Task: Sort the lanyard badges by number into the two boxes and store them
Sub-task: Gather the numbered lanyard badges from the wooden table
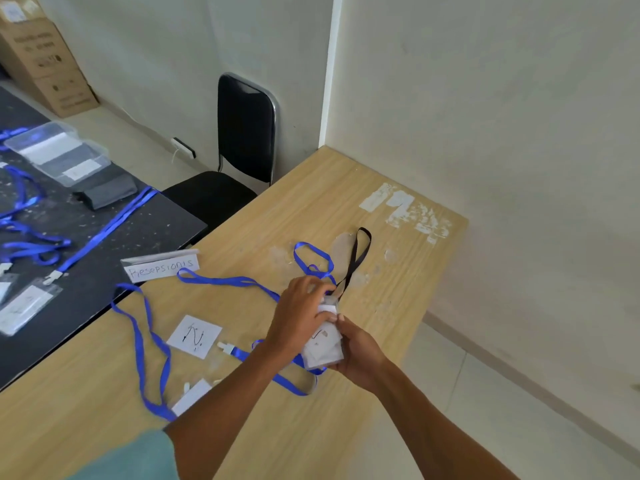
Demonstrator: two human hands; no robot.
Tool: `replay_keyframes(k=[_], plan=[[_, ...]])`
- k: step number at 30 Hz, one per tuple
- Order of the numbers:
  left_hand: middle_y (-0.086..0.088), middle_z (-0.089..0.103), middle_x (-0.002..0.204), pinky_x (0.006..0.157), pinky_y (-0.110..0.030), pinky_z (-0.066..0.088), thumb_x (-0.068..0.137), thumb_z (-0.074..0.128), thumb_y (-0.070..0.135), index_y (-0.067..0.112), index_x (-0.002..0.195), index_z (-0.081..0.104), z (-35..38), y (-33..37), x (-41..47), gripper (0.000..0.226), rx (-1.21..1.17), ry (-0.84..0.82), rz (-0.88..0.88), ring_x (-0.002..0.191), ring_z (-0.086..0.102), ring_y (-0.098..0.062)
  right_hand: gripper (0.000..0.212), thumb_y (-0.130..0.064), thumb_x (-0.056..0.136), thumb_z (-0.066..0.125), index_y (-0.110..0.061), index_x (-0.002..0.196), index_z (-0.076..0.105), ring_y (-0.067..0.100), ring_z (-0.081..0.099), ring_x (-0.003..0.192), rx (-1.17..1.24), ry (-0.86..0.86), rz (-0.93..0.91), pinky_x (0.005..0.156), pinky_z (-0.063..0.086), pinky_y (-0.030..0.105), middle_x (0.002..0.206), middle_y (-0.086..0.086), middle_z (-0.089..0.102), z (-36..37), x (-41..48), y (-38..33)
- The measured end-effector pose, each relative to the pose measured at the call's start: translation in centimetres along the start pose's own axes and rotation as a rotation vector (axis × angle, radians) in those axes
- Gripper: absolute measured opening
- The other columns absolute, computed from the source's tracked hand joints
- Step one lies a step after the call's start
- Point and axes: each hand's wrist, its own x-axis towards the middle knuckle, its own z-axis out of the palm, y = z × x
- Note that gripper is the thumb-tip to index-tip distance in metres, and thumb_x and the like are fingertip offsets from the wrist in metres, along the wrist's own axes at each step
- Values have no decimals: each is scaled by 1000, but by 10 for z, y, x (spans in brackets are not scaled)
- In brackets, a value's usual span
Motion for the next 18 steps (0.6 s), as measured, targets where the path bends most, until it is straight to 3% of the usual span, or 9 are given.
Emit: replay_keyframes(k=[4,7,9,11,13,16,18], plan=[[-8,51,124,82,-39,48,76,70,63,22,132,52,8,8,-24,72,147,236,-342,109,51,-28,45,-38,105,33,-11,134,56,35,63,115,3,-14,-15,89,52,48,127,16,65,1,-2,7],[-19,53,121,82,-42,47,97,48,51,6,129,52,6,18,-32,56,-297,240,-793,108,55,-35,45,-36,106,29,-13,135,55,35,64,115,6,-23,-34,85,55,47,127,16,65,1,-4,6],[-13,62,100,67,-33,47,104,35,44,3,107,56,7,20,-36,46,-675,178,-947,85,60,-27,43,-34,106,28,-15,134,55,35,64,114,-5,-26,-36,89,54,51,126,15,66,-1,-5,5],[-8,63,85,59,-31,45,105,31,36,4,94,55,7,25,-38,41,-803,145,-937,72,57,-22,42,-34,106,29,-15,134,55,35,64,114,-44,-26,-26,97,50,57,125,14,67,-6,-4,4],[-11,65,92,65,-35,47,105,31,28,5,96,57,6,29,-37,35,-772,174,-913,78,59,-24,40,-33,106,31,-16,134,54,35,64,115,-93,-29,-17,97,49,59,125,13,67,-11,-4,1],[-10,67,95,62,-31,46,105,31,26,10,101,60,3,30,-36,33,-801,136,-860,80,62,-22,35,-31,106,35,-19,131,57,34,65,112,-133,-10,3,84,57,49,122,11,69,-17,-7,-6],[-8,69,101,75,-38,52,106,33,28,15,107,61,3,25,-37,31,-807,74,-805,91,64,-25,33,-32,105,38,-22,129,59,35,65,111,-150,-5,29,79,57,45,121,10,69,-22,-8,-12]])
